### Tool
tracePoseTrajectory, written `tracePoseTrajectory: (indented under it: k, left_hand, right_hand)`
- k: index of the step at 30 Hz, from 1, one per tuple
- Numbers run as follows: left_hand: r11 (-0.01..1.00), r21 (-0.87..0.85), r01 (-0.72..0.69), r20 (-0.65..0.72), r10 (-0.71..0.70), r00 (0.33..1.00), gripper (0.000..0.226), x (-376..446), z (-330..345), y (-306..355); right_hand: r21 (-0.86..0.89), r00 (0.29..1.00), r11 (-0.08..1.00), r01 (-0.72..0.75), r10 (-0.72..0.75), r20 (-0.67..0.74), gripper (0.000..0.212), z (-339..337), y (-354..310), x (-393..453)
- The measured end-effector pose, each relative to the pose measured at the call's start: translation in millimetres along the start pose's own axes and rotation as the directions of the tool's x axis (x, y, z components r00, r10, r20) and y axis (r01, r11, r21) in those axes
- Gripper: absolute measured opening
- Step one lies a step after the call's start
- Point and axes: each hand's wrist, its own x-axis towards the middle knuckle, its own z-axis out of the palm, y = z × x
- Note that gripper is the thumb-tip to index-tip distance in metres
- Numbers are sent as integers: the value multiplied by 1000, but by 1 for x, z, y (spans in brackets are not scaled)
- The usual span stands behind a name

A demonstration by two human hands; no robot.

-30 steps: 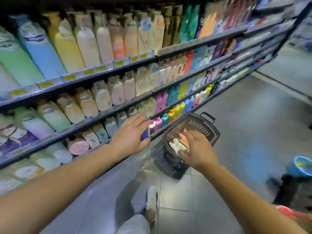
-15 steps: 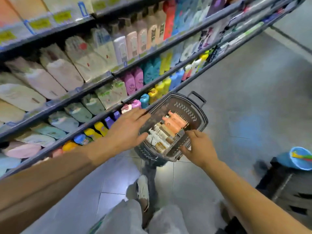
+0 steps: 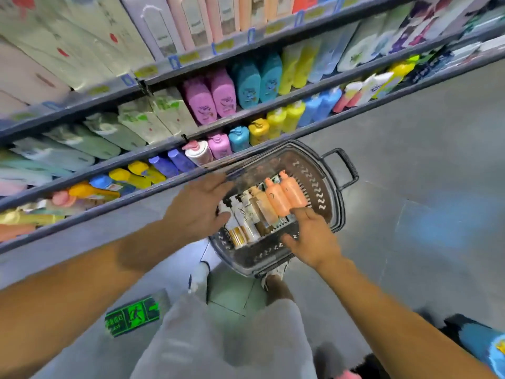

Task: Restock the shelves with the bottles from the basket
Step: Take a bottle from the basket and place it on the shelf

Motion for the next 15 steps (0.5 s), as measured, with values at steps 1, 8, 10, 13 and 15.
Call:
tracePoseTrajectory:
  k: [1, 8, 10, 13, 15]
  left_hand:
    - [998, -43, 52, 18, -51, 999, 65, 8, 15, 2]
    - [918, -223, 327, 131, -304, 944, 66, 48, 124, -4]
    - [909, -230, 348, 140, -323, 936, 67, 57, 158, -12]
    - [887, -252, 388, 202, -343, 917, 69, 71, 209, -29]
    - [874, -261, 411, 249, -351, 903, 70, 81, 242, -42]
  right_hand:
    - [8, 999, 1000, 13, -13, 31, 67, 3, 9, 14]
    - [72, 980, 997, 17, -31, 198, 67, 66, 55, 107]
    - [59, 975, 998, -11, -2, 222, 66, 97, 65, 133]
    - [72, 965, 996, -55, 34, 261, 65, 145, 80, 171]
    - [76, 953, 993, -91, 64, 296, 65, 175, 91, 195]
